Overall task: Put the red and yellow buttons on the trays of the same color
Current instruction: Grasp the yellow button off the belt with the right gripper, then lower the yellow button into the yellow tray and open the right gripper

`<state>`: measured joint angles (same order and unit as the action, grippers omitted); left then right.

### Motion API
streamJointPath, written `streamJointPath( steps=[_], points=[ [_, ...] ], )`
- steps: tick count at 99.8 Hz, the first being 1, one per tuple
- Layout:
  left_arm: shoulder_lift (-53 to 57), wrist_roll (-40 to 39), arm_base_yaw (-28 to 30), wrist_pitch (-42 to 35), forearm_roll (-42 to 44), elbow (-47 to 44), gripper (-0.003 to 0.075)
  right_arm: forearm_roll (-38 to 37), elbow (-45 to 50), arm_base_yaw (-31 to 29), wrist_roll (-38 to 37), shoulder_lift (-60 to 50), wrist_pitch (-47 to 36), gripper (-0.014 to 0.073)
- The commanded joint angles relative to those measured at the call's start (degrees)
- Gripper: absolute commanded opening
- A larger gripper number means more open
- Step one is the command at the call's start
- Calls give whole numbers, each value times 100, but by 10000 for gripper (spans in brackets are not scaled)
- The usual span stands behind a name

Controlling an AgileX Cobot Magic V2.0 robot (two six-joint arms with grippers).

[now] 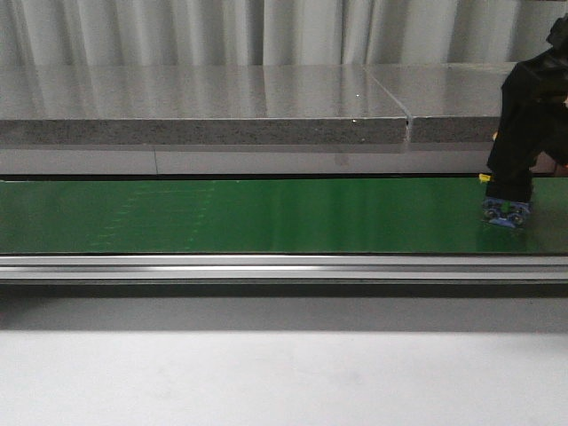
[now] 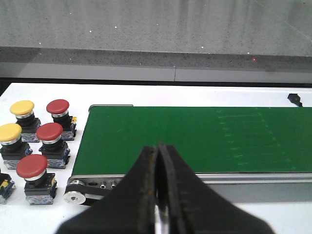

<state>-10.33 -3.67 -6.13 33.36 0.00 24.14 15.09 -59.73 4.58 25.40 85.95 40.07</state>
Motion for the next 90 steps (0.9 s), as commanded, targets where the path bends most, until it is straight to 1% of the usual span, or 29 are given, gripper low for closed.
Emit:
streamJointPath(
  steps=[1, 11, 26, 33, 46, 58, 72, 90],
  points=[
    [-63, -7, -37, -413, 0, 153, -19, 63, -194, -3, 105, -48, -396, 529],
    [-63, -7, -37, -413, 0, 153, -19, 63, -194, -3, 109, 28, -483, 442],
    [-63, -7, -37, -413, 0, 153, -19, 63, -206, -3, 109, 41, -414, 248],
    [-63, -7, -37, -413, 0, 153, -19, 63, -264, -23, 104, 34, -303, 204],
    [-63, -7, -37, -413, 0, 153, -19, 48, -443, -83, 93, -55, -28, 202],
    [-63, -7, -37, -413, 0, 153, -19, -65, -582, -354, -230, -256, 196, 202],
    [-63, -7, -37, -413, 0, 153, -19, -208, -594, -1020, -597, -516, 266, 202],
    [-63, -7, -37, -413, 0, 153, -19, -222, -594, -2122, -942, -652, 319, 202]
  ],
)
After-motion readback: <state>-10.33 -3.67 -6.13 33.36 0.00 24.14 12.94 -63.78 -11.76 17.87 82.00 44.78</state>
